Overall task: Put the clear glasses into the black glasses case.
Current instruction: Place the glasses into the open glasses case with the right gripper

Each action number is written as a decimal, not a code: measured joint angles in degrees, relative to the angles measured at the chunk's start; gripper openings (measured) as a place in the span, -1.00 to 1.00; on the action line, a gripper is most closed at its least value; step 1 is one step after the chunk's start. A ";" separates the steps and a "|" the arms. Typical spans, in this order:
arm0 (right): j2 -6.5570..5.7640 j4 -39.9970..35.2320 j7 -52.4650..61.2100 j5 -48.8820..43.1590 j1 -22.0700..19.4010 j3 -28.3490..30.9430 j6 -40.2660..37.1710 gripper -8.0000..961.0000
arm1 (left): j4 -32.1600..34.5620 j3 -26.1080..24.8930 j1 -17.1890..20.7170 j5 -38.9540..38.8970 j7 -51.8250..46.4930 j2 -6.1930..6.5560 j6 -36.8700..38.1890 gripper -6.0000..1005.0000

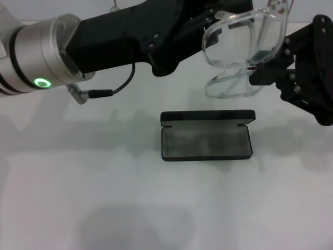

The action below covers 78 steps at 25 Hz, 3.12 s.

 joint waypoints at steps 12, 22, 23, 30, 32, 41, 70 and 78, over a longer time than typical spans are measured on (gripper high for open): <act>0.07 -0.01 0.00 -0.16 0.00 0.00 -0.29 -0.85 | 0.00 -1.69 0.00 0.40 0.69 0.36 -1.10 -0.84; 0.15 -0.01 0.00 -0.33 -0.01 0.00 -0.10 -0.85 | -0.07 -1.44 0.00 0.80 0.67 0.33 -0.93 -0.84; 0.16 -0.01 0.01 -0.33 -0.07 0.00 -0.04 -0.85 | -0.07 -1.41 0.00 0.91 0.65 0.31 -0.79 -0.84; 0.17 -0.01 0.00 -0.34 -0.51 0.00 0.54 -0.84 | -0.01 -1.39 0.00 1.10 0.55 0.25 -0.57 -0.84; 0.21 -0.01 0.00 -0.34 -0.56 -0.01 0.56 -0.84 | -0.03 -1.39 0.00 1.10 0.54 0.26 -0.55 -0.84; 0.23 -0.32 0.38 -0.32 -0.71 -0.27 0.35 -0.84 | -0.23 -1.97 0.17 1.29 2.49 0.65 -2.48 -0.84; 1.77 -36.14 66.77 -52.79 18.29 -9.12 4.31 -0.82 | 2.81 -19.50 10.46 10.29 -0.82 11.37 -6.58 -0.85; 2.36 -30.19 69.43 -58.90 23.01 -18.16 8.74 -0.81 | 2.82 -19.66 10.52 10.27 -0.21 10.75 -6.58 -0.85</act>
